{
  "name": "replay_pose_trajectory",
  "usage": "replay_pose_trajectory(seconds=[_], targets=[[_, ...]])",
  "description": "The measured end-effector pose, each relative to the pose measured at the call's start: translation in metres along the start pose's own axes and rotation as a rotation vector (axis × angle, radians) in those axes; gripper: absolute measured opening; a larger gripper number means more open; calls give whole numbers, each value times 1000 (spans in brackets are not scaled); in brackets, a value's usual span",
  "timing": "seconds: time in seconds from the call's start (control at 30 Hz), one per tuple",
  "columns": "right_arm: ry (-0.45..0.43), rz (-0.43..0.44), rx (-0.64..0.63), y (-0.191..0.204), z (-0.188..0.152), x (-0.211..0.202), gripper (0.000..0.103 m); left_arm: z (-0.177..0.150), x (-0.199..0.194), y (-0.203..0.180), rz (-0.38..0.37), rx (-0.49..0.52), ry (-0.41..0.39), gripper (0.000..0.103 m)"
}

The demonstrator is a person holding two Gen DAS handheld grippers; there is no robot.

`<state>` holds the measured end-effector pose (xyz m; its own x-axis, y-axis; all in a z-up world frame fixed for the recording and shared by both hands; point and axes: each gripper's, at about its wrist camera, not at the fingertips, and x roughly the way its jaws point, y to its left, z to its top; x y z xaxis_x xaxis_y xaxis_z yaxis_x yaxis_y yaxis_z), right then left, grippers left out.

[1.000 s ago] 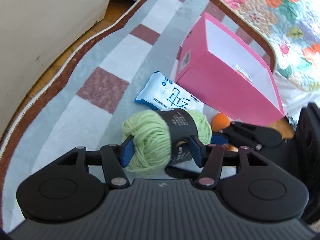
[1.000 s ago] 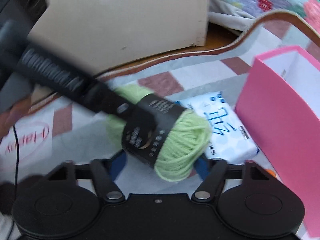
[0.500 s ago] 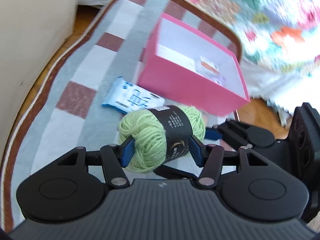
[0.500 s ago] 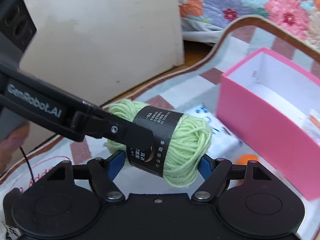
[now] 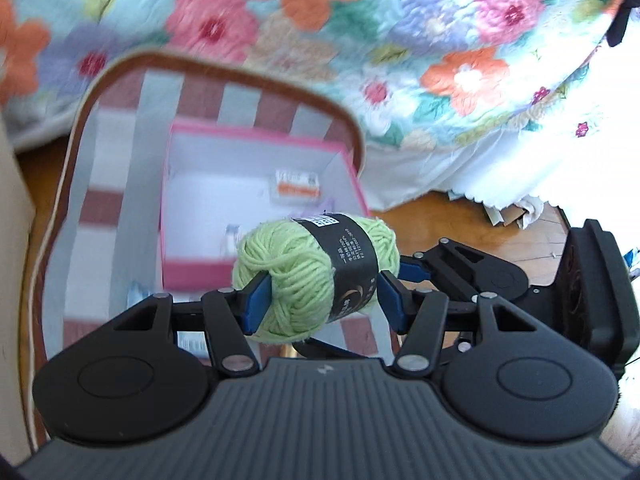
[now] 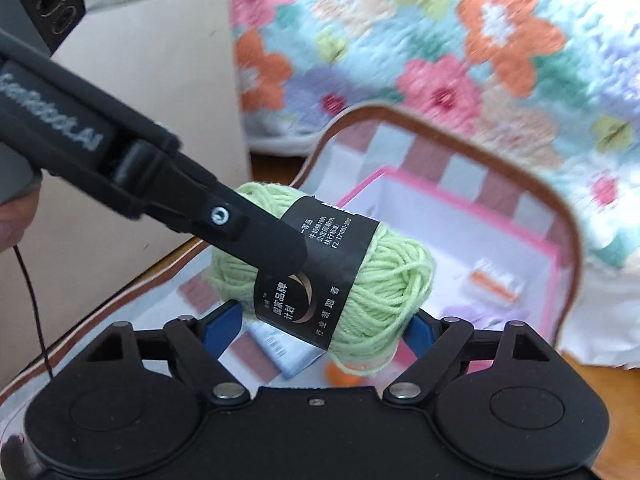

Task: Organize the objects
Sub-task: 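Lower the yarn ball into the pink box and open the left gripper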

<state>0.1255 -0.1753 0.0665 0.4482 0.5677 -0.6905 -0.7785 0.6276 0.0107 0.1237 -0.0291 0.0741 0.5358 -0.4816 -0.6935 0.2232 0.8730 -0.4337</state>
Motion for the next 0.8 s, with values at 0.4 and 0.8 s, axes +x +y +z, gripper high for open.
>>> replay_pose_trajectory(seconds=[0.4,0.8], targets=[[96,-3,173,-79,59,51,89,79,88,25,7,27,-4,55],[236,11,364,-132,43,174,84,87,210,86,122,-58,96,55]])
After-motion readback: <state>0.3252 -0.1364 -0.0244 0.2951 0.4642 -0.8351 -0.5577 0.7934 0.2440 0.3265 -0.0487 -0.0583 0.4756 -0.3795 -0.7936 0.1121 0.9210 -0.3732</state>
